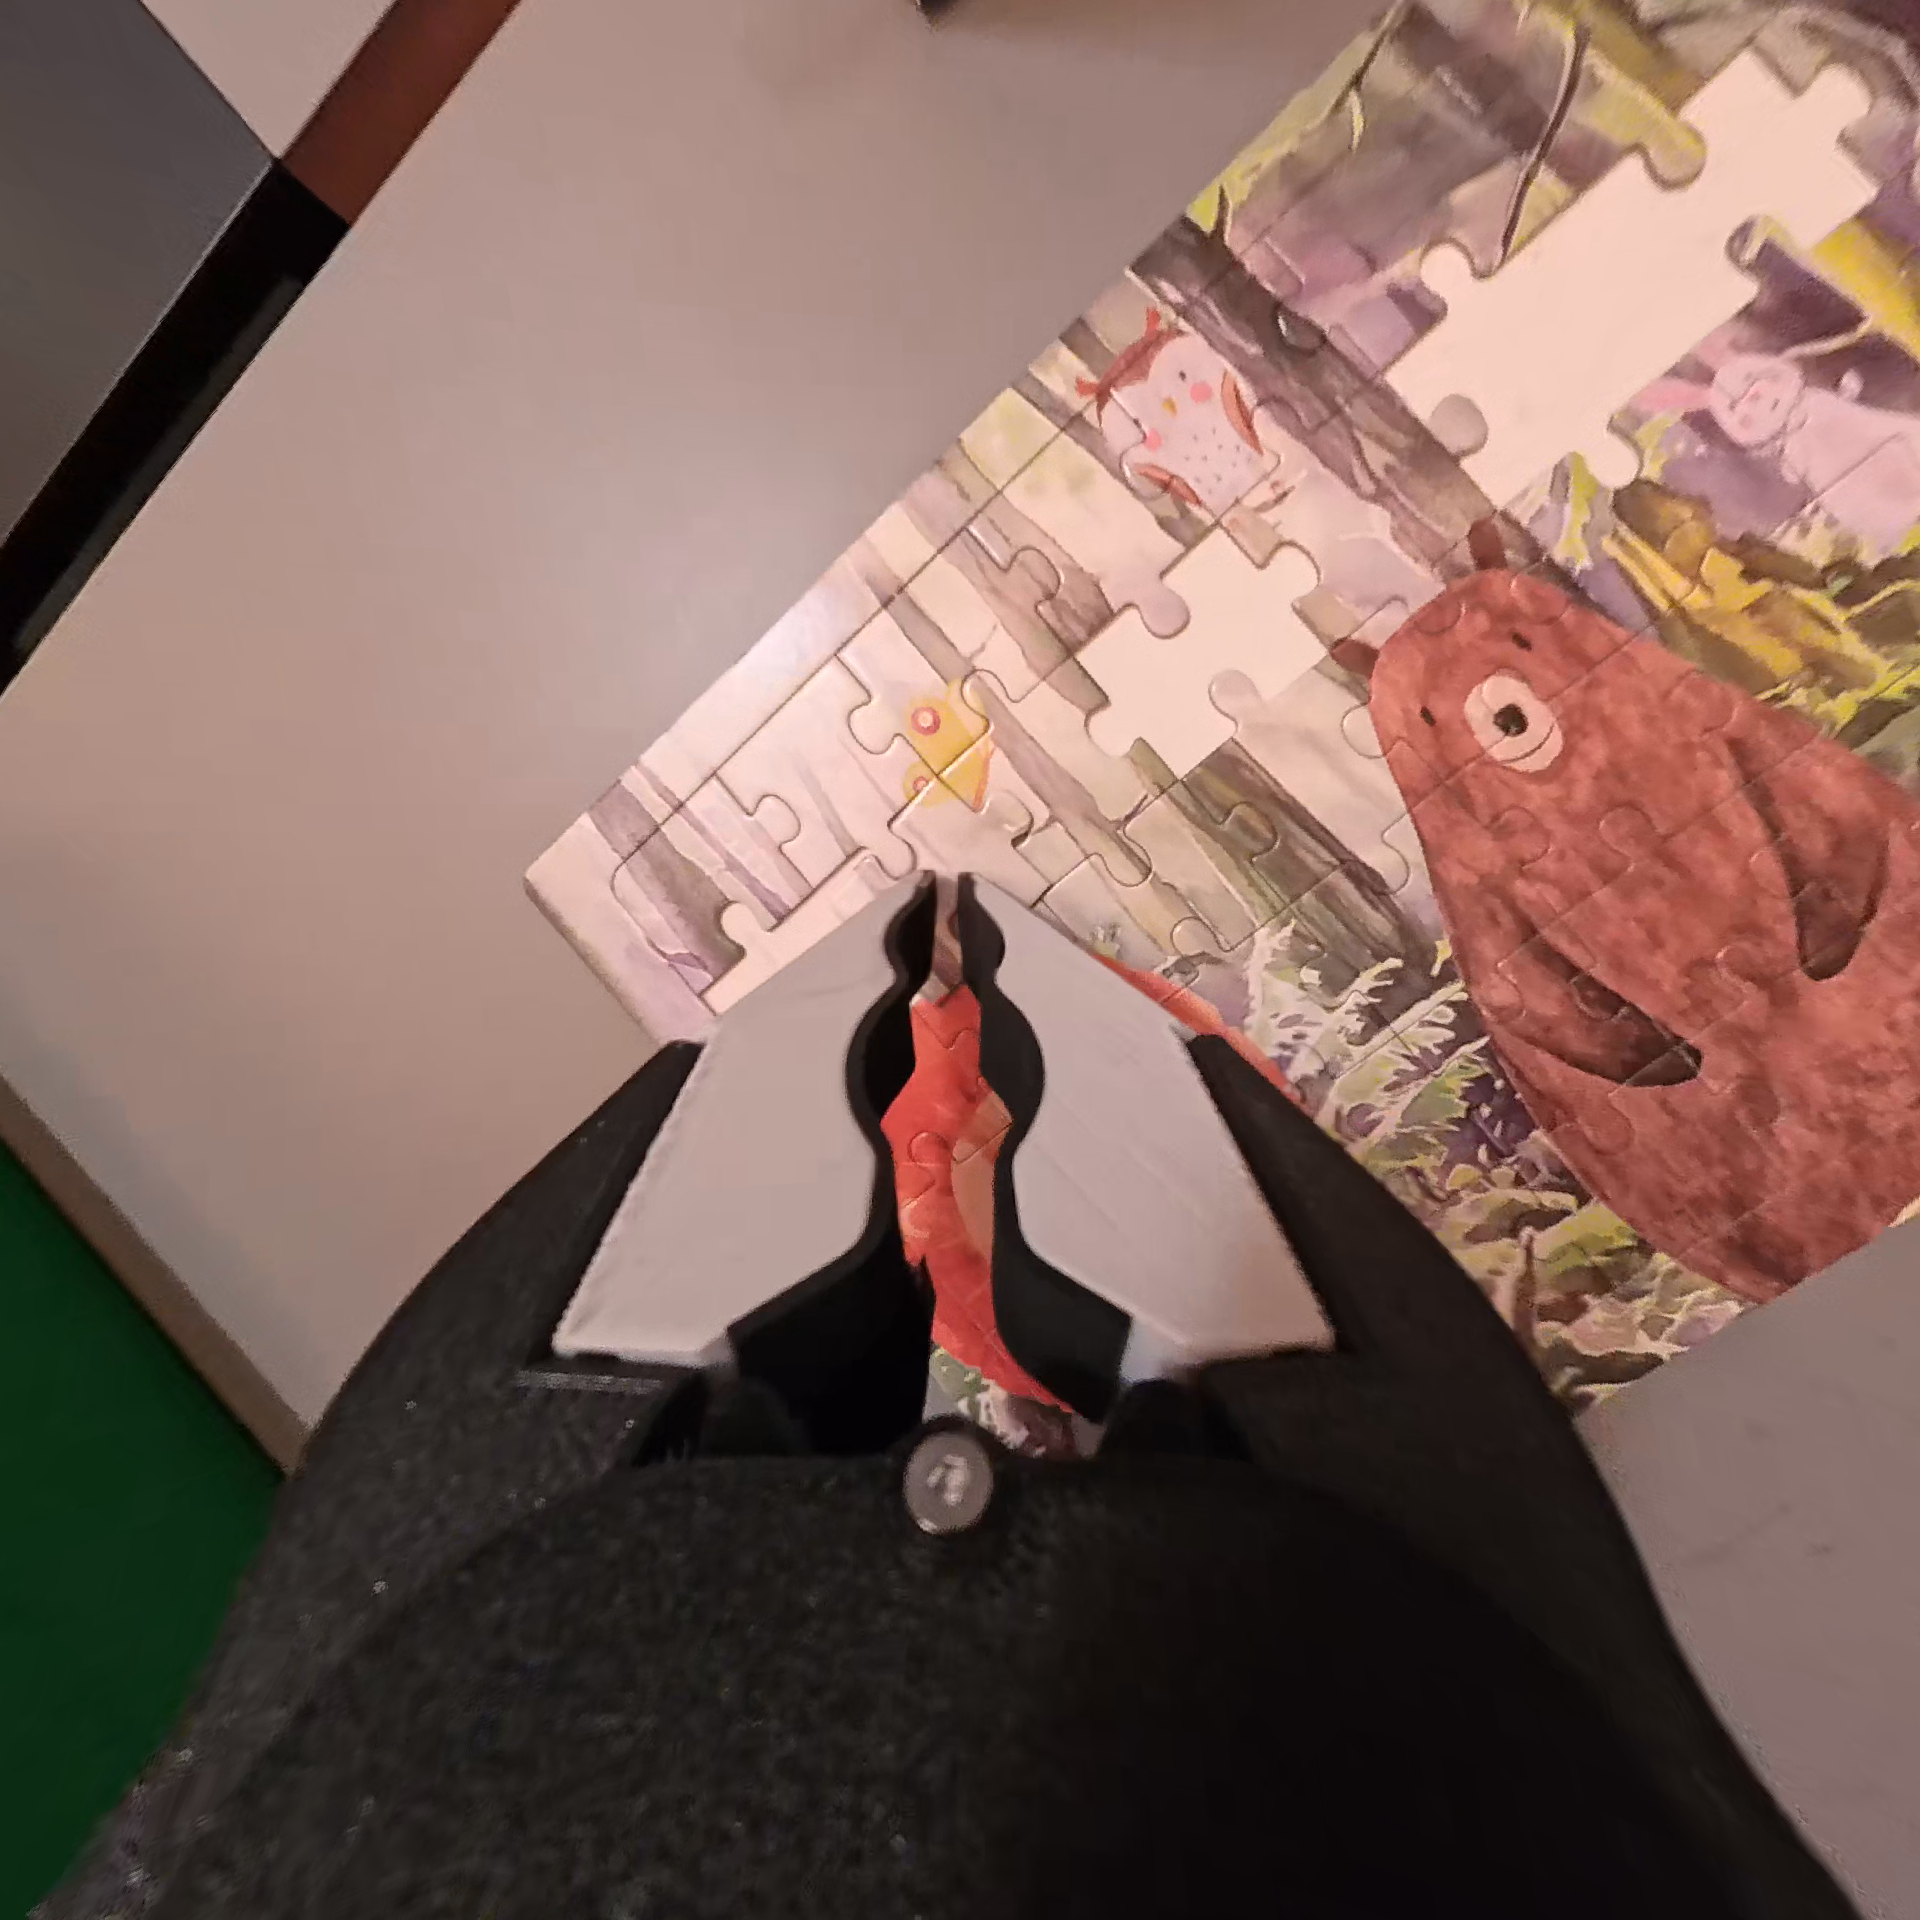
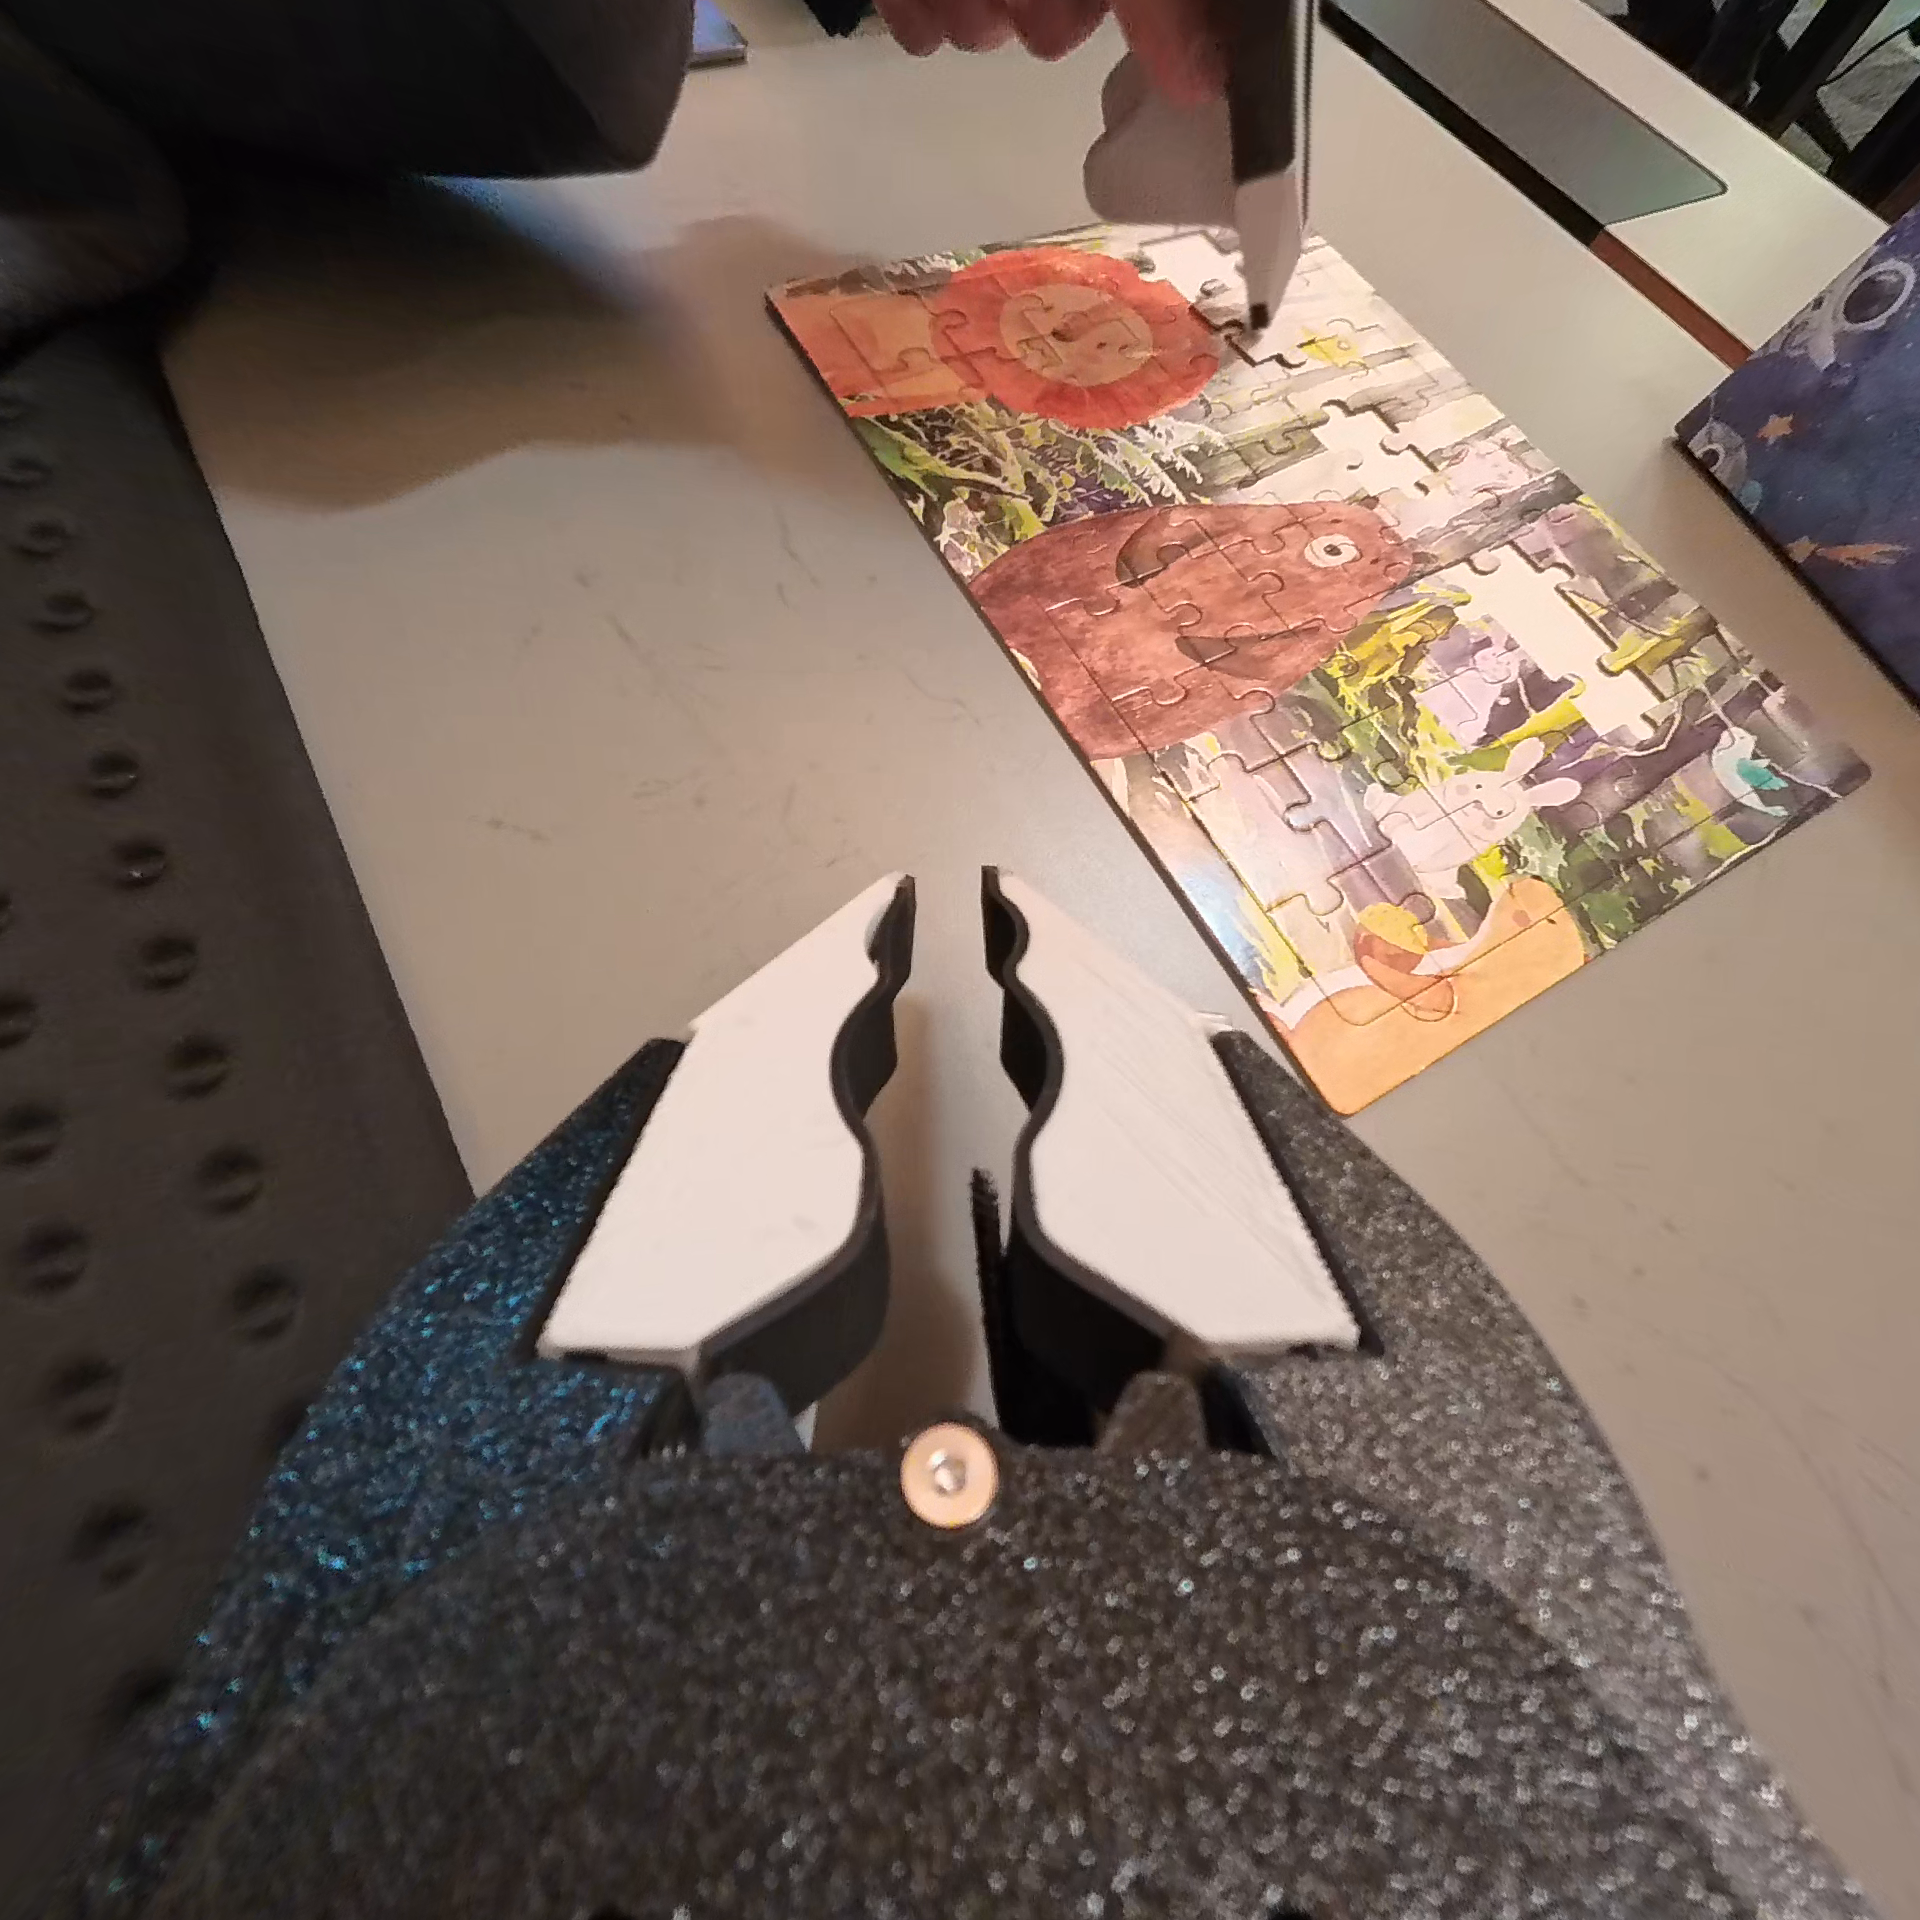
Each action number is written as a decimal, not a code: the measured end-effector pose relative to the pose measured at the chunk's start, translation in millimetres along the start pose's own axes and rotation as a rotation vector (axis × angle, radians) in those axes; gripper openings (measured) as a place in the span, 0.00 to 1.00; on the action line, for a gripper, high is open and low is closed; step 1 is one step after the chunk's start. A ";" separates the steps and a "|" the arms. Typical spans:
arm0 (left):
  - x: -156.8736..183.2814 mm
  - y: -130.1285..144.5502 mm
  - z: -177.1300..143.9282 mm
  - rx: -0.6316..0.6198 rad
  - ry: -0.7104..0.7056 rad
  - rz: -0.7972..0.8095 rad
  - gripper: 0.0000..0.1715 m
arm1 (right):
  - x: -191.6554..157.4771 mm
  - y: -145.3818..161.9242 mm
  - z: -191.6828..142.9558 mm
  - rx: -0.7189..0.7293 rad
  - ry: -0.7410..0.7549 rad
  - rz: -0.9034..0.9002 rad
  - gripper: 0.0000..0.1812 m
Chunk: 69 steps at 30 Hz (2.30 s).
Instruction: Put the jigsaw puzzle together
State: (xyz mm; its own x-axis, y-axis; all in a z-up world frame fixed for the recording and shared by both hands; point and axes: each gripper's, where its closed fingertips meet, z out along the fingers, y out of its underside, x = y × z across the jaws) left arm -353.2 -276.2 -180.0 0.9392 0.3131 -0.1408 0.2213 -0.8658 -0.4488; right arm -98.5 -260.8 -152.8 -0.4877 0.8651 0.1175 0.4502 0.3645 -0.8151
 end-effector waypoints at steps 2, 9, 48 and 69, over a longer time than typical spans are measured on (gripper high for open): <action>-1.3 1.4 1.5 -0.006 -0.022 0.048 0.01 | 0.0 0.3 0.2 -0.002 -0.001 0.002 0.07; -4.1 -0.4 3.7 0.007 0.022 0.247 0.00 | -0.4 0.6 0.4 -0.004 0.000 -0.003 0.07; -9.1 12.1 0.8 0.050 0.051 0.248 0.00 | 3.1 1.9 1.6 -0.015 0.017 0.001 0.07; 249.2 35.1 -87.2 0.333 0.411 -0.014 0.25 | 88.1 58.6 -106.2 -0.049 0.296 0.284 0.12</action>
State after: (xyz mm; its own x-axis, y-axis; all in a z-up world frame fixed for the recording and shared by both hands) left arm -88.5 -262.6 -153.9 0.9770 0.0868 0.1945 0.2017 -0.6708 -0.7137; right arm -35.7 -126.6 -130.0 -0.1060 0.9928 0.0551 0.5745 0.1064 -0.8115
